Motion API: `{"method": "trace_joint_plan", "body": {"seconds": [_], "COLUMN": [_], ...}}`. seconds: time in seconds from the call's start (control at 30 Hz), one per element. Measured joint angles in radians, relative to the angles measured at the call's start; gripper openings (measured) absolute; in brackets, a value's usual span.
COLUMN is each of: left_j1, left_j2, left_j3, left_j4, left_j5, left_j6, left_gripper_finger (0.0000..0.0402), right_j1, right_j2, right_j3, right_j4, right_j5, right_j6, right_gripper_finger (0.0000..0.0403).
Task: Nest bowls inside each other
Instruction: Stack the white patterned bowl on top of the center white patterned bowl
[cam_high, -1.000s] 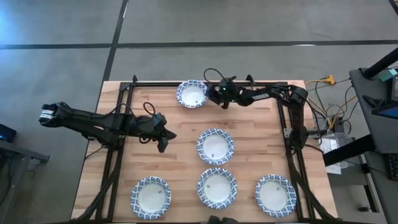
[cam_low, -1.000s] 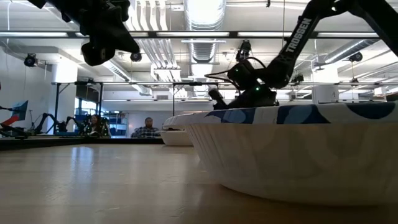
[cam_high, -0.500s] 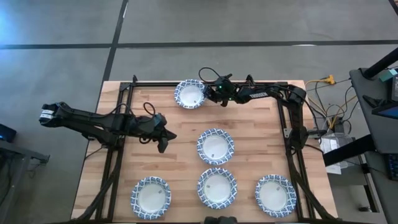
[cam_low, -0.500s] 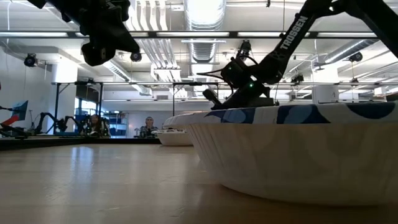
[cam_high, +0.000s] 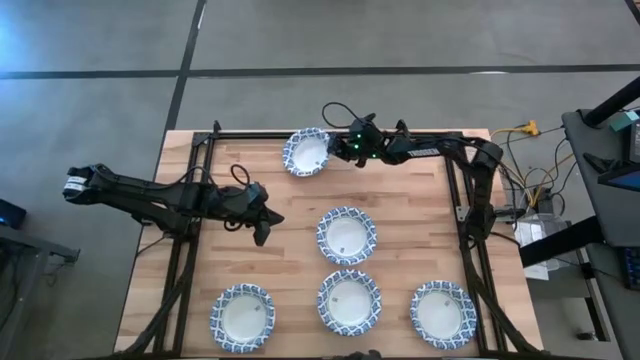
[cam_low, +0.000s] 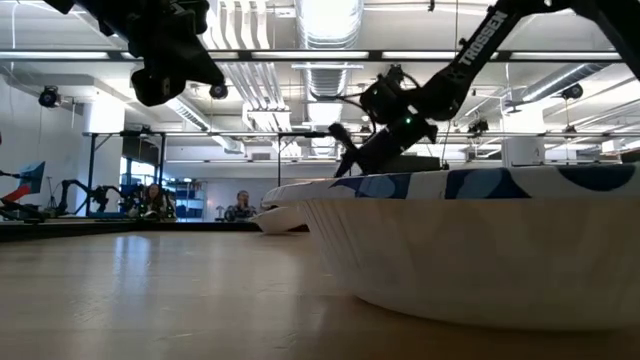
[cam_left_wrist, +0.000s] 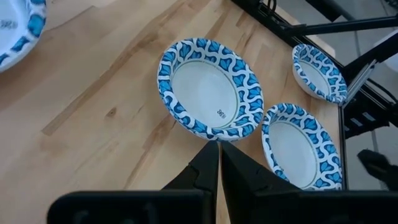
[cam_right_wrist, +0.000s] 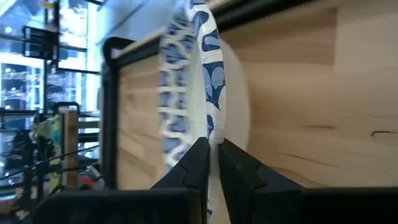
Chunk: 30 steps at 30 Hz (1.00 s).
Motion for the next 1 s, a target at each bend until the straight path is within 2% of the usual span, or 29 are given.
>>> {"method": "trace_joint_plan", "body": {"seconds": [0.23,0.53,0.77,1.0], "left_j1": [0.000,0.000,0.000,0.000], "left_j2": [0.000,0.000,0.000,0.000], "left_j3": [-0.005,-0.022,-0.023,-0.023], "left_j4": [-0.001,-0.001,0.001,0.008], "left_j5": [0.000,-0.001,-0.001,-0.003], "left_j6": [0.001,0.006,0.028,0.060], "left_gripper_finger": [0.0002,0.0002,0.0002,0.0002], "right_j1": [0.008,0.063,0.152,0.320], "right_j2": [-0.149,-0.456,-0.778,-1.114], "right_j3": [-0.049,-0.199,-0.383,-0.559], "right_j4": [-0.034,-0.166,-0.187,-0.294], "right_j5": [0.000,0.001,0.001,0.001], "right_j6": [-0.057,-0.157,-0.087,0.041], "right_gripper_finger": [0.0027,0.0027,0.0027,0.0027]}}
